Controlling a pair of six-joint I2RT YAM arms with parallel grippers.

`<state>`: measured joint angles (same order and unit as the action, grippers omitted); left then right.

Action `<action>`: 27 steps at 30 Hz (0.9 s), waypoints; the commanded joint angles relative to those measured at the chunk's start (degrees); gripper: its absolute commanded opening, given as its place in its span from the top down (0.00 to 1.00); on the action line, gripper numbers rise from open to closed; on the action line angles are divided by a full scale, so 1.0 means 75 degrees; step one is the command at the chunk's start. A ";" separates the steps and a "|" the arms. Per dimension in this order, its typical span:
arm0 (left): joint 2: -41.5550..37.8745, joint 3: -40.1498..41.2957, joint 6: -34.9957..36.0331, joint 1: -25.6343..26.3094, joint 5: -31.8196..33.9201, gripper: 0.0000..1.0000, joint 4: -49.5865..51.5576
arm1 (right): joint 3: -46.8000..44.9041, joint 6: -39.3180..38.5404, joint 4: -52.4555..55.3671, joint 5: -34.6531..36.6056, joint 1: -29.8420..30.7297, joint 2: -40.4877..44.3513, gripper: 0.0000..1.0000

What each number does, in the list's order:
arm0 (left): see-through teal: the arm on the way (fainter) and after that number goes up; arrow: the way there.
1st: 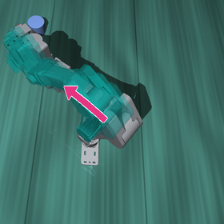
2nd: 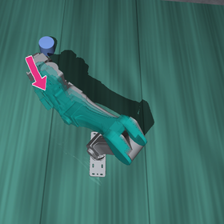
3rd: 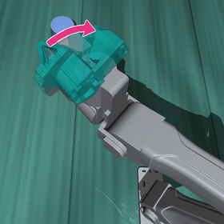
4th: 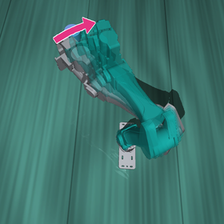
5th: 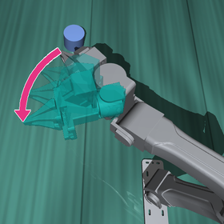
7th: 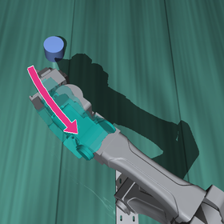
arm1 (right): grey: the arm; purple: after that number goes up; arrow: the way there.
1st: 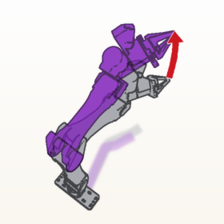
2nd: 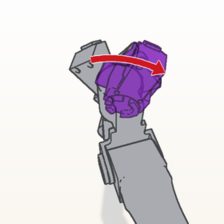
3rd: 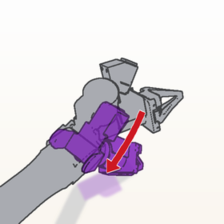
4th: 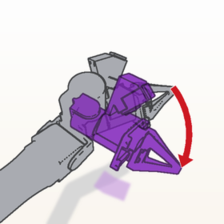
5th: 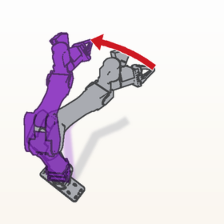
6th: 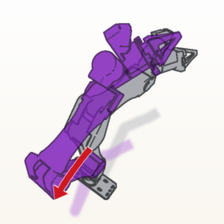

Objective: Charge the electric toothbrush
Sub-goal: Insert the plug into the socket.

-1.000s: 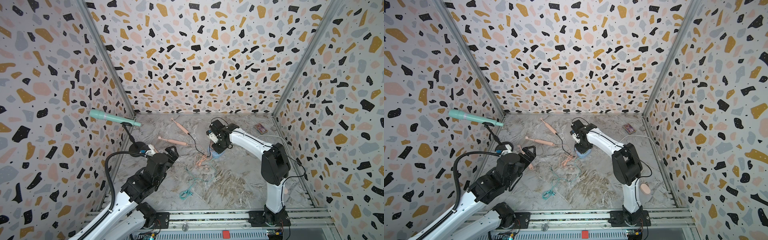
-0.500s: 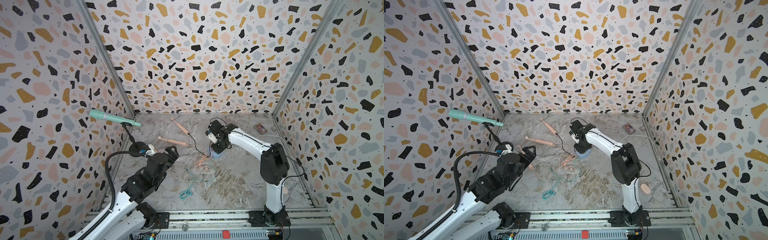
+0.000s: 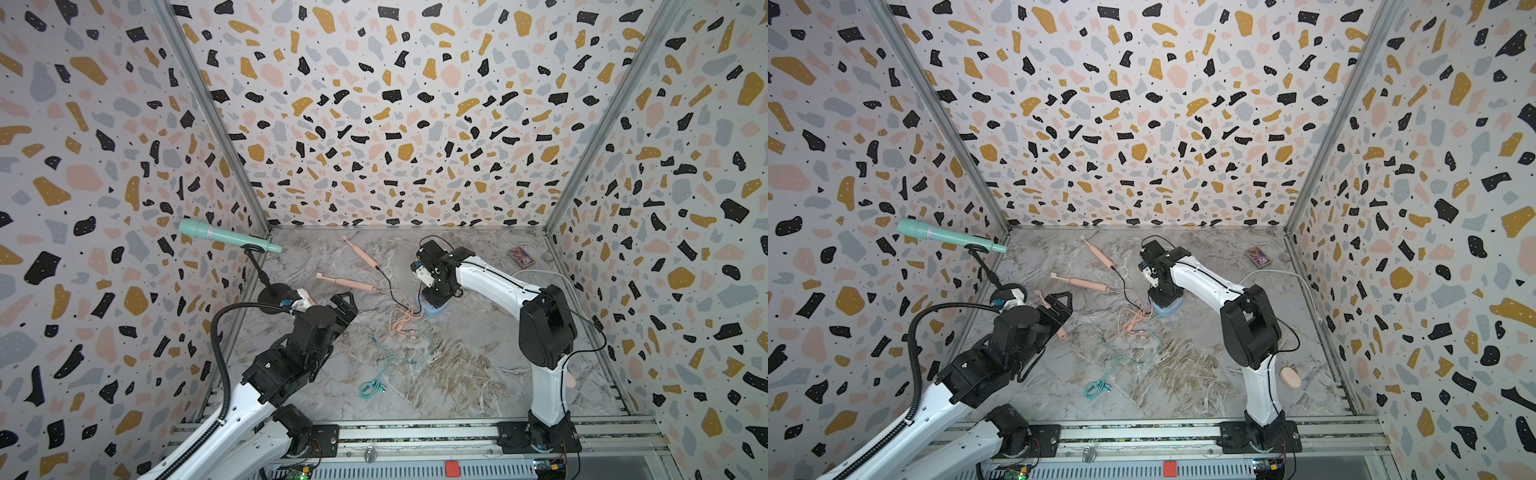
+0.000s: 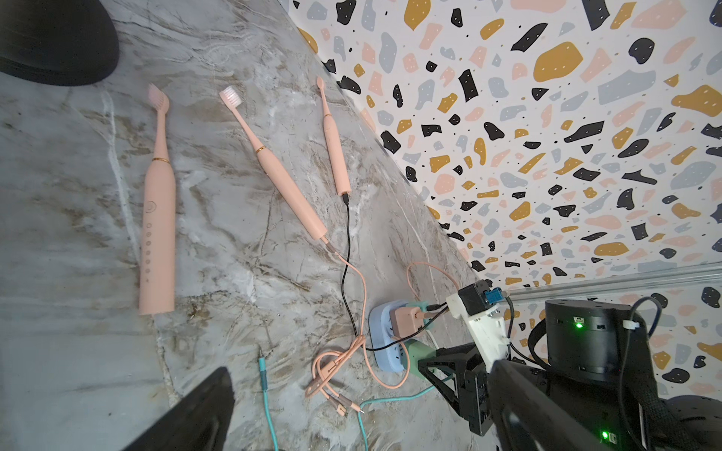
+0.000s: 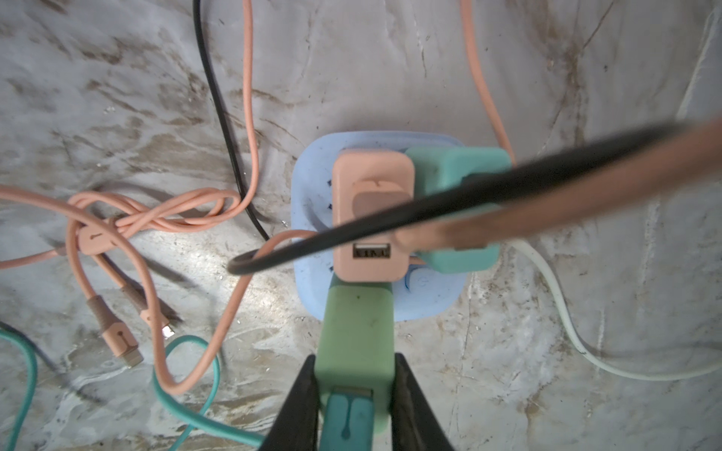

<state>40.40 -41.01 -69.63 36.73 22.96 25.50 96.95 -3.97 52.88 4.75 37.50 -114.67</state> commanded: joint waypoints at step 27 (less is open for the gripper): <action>0.0156 -0.0133 0.0098 -0.0069 -0.0337 0.00 -0.0253 | 0.0532 0.0020 0.0621 -0.0247 -0.0407 -0.1194 1.00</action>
<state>41.54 -40.95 -69.67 36.53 20.38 24.82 102.37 -4.19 56.03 0.80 35.11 -118.39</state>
